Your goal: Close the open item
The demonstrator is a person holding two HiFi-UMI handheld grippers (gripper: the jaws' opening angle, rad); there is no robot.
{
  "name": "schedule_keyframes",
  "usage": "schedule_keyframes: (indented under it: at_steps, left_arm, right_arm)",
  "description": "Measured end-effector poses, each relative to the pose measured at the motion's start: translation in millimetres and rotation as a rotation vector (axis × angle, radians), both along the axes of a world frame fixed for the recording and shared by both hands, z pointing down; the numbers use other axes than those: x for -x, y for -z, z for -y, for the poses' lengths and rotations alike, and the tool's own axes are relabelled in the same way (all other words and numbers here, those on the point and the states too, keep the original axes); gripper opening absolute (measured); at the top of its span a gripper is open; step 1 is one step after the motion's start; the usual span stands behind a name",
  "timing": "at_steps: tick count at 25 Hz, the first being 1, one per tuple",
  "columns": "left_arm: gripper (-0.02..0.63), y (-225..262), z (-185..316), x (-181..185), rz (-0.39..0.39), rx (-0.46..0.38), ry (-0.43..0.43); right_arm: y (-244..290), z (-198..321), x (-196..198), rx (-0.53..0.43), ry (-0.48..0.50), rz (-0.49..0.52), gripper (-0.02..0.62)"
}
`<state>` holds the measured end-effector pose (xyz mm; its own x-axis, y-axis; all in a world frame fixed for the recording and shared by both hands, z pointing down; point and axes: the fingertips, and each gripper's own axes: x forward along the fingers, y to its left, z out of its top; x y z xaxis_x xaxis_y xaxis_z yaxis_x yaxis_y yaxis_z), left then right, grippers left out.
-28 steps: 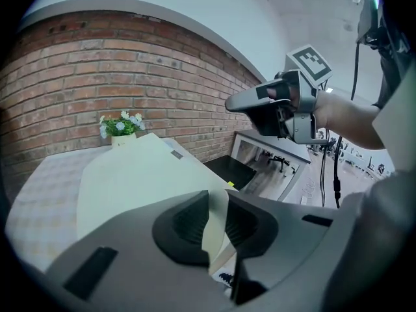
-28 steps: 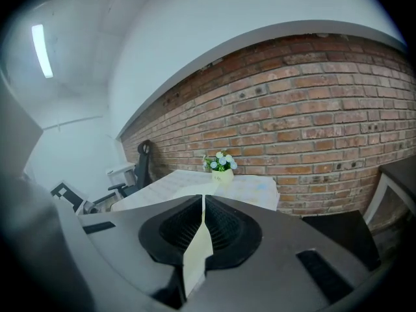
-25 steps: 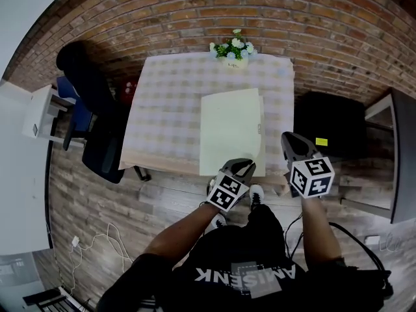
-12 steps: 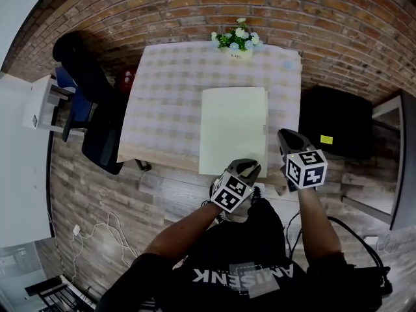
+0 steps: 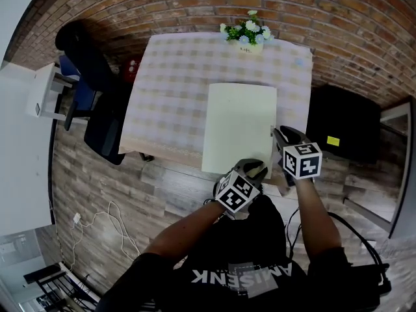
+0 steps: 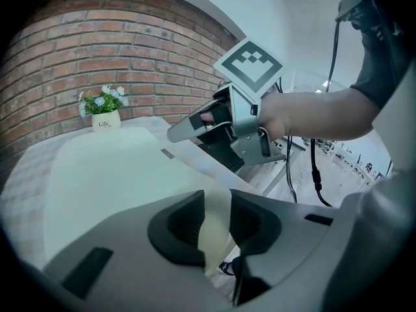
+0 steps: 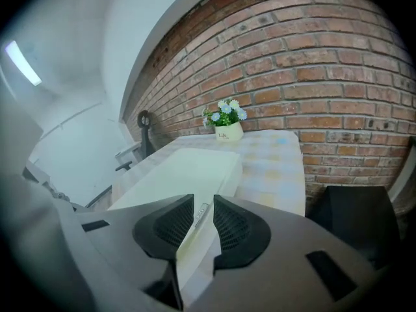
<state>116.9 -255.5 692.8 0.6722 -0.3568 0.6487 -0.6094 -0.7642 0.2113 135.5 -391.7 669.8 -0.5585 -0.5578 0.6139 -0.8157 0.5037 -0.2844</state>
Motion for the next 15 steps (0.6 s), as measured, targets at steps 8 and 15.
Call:
schedule_keyframes:
  at_steps: [8,15]
  left_arm:
    - [0.102,-3,0,-5,0.015,-0.011,-0.032]
    - [0.203,-9,-15,-15,0.059,-0.05,-0.141]
  right_arm:
    - [-26,6,4,0.043,0.024,-0.021,0.127]
    - [-32,8,3,0.068,0.022,-0.004,0.15]
